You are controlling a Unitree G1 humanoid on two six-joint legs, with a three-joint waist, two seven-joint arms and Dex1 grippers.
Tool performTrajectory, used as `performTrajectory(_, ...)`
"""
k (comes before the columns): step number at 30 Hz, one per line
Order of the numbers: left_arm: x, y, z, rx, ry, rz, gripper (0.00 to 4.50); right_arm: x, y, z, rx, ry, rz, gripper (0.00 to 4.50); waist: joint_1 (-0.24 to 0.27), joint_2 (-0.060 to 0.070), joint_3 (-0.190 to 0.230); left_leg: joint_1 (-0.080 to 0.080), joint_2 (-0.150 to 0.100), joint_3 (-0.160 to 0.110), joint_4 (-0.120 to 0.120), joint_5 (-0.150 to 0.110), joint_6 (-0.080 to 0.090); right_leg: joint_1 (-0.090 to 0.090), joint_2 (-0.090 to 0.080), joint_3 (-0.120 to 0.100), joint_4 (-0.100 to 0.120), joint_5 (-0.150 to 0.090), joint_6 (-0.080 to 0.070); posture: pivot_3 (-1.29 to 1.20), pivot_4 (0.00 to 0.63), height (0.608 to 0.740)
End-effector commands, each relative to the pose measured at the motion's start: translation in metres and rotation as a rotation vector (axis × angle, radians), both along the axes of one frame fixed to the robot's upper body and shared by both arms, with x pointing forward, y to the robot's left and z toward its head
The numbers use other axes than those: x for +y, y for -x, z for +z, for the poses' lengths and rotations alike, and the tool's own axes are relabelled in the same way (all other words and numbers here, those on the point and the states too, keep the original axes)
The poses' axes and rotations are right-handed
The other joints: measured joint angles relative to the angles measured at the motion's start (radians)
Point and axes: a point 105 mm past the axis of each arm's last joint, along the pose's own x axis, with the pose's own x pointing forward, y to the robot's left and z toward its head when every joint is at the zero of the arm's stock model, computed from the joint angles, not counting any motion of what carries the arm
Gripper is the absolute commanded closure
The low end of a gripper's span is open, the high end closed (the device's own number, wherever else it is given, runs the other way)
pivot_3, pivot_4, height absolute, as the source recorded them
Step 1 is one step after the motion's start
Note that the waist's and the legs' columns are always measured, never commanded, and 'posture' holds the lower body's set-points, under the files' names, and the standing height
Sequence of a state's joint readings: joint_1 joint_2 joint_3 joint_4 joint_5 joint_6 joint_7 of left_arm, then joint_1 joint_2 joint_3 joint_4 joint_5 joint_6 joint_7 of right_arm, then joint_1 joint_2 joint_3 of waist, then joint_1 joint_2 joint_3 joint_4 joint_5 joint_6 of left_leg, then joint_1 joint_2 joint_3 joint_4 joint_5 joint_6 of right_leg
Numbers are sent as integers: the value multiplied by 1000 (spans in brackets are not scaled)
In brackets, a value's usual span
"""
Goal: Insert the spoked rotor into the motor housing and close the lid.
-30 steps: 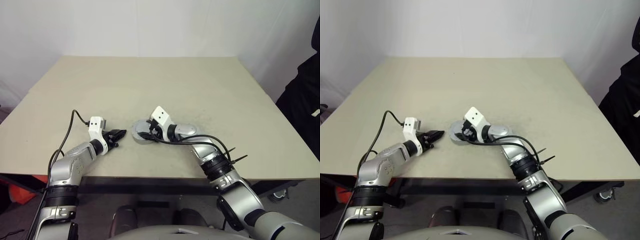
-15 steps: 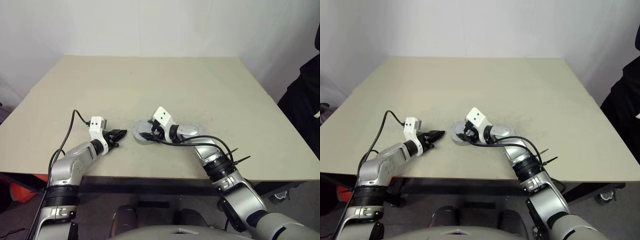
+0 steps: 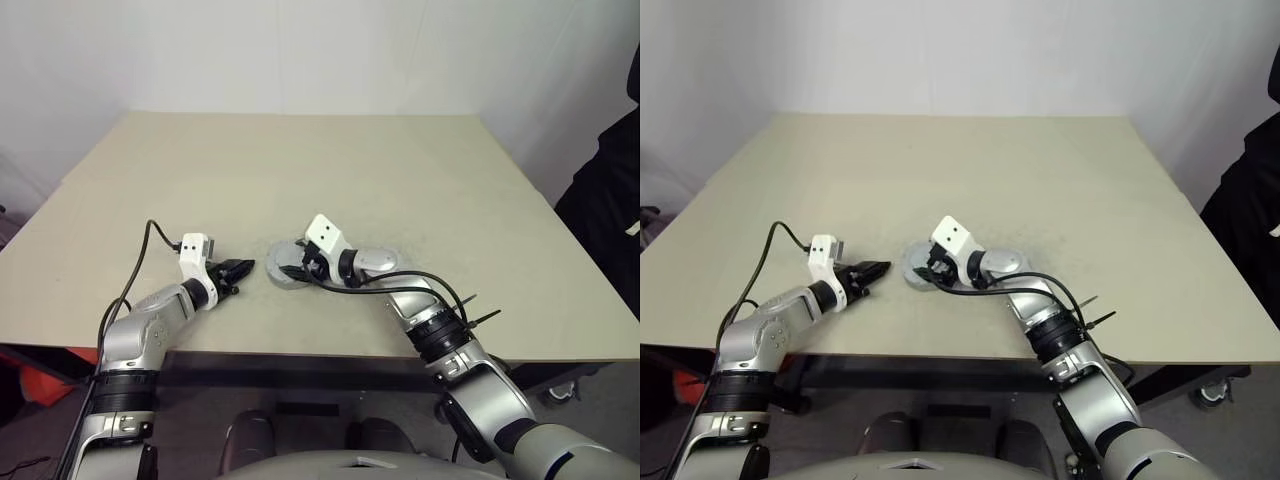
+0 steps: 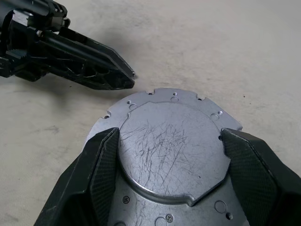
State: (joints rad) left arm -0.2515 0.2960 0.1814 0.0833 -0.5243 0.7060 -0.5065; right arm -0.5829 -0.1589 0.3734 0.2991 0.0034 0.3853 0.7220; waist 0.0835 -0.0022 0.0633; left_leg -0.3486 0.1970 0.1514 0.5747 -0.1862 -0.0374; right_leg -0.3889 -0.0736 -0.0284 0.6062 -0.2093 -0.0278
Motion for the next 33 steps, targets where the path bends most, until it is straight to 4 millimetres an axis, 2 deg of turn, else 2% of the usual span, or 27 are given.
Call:
performTrajectory(1,-18,-14,39,-108,102,-32,2557,-12,1,-25,66,90,-30,1482,0,0,0,0,0,0,0,0,0,0,0,0,0,0,0,0,0,740)
performTrajectory(3,-27,-18,47,-115,158,-45,2557,-12,1,-25,65,91,-29,1482,-1,0,0,0,0,0,0,0,0,0,0,0,0,0,0,0,0,740)
performTrajectory(5,-36,-21,52,-116,204,-59,2941,-12,1,-25,63,91,-31,1482,-2,0,0,0,0,0,0,0,0,0,0,0,0,0,0,0,0,740)
performTrajectory(10,-50,-18,43,-59,211,-111,4455,-12,-1,-23,56,86,-41,1482,-6,0,0,0,0,0,-1,0,0,-1,0,0,0,0,0,0,0,740)
performTrajectory(15,-48,-6,21,30,184,-113,4455,-14,-3,-22,52,84,-58,1482,-6,0,0,0,0,0,-1,0,0,-1,0,0,0,0,0,0,0,740)
performTrajectory(20,-52,6,15,71,207,-143,4455,-14,-4,-21,45,85,-60,1482,-5,2,-2,1,-1,0,-1,0,0,0,0,1,0,0,1,0,0,740)
performTrajectory(24,-59,12,13,90,222,-173,4455,-12,-6,-8,23,43,-47,1482,-4,2,-2,1,-1,0,-1,0,0,1,0,1,0,0,1,0,0,740)
performTrajectory(28,-60,12,12,94,219,-171,4500,-15,-11,11,-23,6,-60,120,-3,2,-2,0,-1,0,-1,0,0,0,0,1,-1,-1,1,0,0,740)
performTrajectory(33,-59,11,11,95,207,-170,4500,-26,-9,40,-87,-23,-37,19,4,3,-2,-2,-1,0,-1,0,0,-1,0,1,-1,-1,1,0,0,740)
